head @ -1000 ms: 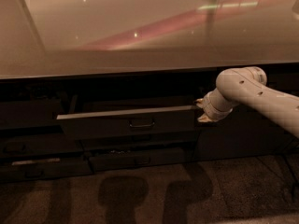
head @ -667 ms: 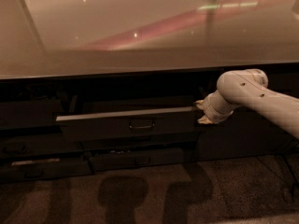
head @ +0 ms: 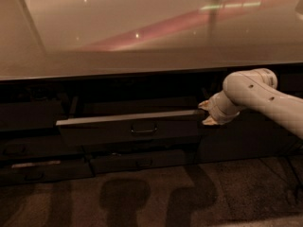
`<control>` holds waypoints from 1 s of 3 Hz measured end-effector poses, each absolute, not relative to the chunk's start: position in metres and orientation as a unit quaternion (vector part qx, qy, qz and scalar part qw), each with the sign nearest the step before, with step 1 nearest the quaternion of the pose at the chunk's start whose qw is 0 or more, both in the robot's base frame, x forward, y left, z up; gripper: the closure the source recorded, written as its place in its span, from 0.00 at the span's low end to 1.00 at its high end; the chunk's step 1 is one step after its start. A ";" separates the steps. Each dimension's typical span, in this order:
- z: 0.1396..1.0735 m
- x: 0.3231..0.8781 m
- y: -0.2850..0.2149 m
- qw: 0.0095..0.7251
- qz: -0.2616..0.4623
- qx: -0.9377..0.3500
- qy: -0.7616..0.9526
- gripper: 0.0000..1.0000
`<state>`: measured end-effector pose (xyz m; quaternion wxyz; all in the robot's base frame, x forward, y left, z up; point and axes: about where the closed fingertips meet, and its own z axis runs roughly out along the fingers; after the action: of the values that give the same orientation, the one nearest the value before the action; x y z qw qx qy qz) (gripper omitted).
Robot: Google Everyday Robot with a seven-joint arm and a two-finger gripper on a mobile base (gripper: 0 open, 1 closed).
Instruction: Open top drawer
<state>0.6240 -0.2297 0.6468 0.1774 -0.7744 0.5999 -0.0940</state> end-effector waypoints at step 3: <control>0.642 0.606 -0.232 0.174 -0.095 -0.775 0.600 1.00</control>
Offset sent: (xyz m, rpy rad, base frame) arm -0.3043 -0.0421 -0.2120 -0.1130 0.0742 -0.0034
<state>0.6056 -0.2321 0.6416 0.1741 -0.7748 0.6002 -0.0954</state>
